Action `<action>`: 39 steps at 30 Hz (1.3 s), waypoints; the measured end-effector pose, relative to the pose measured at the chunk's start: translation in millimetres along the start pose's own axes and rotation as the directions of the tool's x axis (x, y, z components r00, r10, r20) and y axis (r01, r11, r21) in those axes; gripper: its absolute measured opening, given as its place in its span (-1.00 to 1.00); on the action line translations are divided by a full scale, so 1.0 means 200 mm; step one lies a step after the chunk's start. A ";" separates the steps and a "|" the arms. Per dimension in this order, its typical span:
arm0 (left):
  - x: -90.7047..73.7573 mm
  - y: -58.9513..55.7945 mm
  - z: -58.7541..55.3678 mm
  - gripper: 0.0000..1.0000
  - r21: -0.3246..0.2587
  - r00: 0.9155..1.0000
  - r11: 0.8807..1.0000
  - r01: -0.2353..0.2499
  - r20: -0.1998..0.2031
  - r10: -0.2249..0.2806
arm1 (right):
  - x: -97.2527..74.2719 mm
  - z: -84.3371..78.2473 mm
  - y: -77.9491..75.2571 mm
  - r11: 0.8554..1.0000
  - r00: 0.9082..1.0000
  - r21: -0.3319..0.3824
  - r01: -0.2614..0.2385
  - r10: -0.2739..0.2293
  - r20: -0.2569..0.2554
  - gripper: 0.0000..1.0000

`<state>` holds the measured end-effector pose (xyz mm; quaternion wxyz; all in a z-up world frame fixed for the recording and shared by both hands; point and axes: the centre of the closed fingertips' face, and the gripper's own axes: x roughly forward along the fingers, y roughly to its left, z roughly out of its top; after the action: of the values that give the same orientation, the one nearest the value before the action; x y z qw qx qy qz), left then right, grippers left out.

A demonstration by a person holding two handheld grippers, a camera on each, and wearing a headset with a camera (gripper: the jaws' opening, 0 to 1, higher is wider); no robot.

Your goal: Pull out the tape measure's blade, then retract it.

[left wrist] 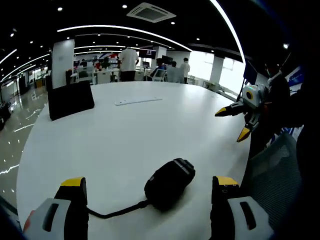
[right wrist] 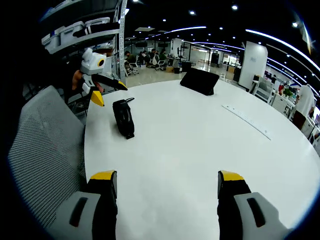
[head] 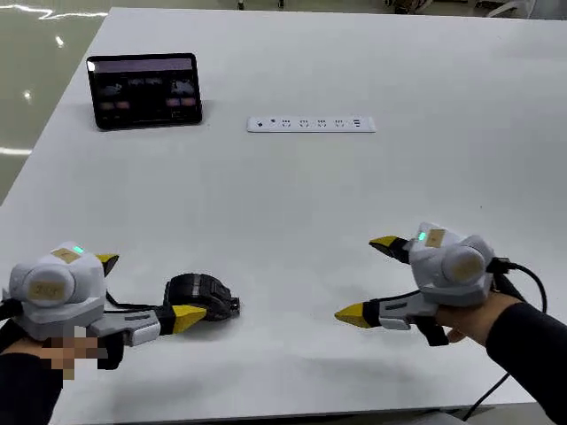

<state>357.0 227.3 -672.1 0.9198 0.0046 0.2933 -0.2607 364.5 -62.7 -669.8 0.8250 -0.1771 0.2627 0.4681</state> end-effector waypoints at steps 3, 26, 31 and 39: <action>-0.07 0.06 0.00 1.00 -0.009 1.000 1.000 -0.015 0.019 0.015 | -0.10 -0.02 -0.02 0.999 0.999 -0.002 0.037 -0.037 0.004 0.67; -0.33 0.12 -0.15 1.00 0.031 0.999 0.999 -0.007 -0.038 0.008 | -0.60 -0.35 -0.10 0.979 0.988 0.135 0.155 -0.153 -0.024 1.00; -0.33 0.11 -0.13 1.00 0.026 0.999 1.000 -0.006 -0.031 0.007 | -0.57 -0.34 -0.08 0.981 0.990 0.132 0.141 -0.138 -0.030 1.00; -0.35 0.12 -0.11 1.00 0.031 1.000 1.000 -0.001 -0.030 0.002 | -0.52 -0.35 -0.02 0.982 0.992 0.138 0.127 -0.123 -0.038 1.00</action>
<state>307.9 284.6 -655.1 0.9152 0.0232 0.3032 -0.2644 305.2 -173.5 -662.9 0.8593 -0.1416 0.2952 0.3929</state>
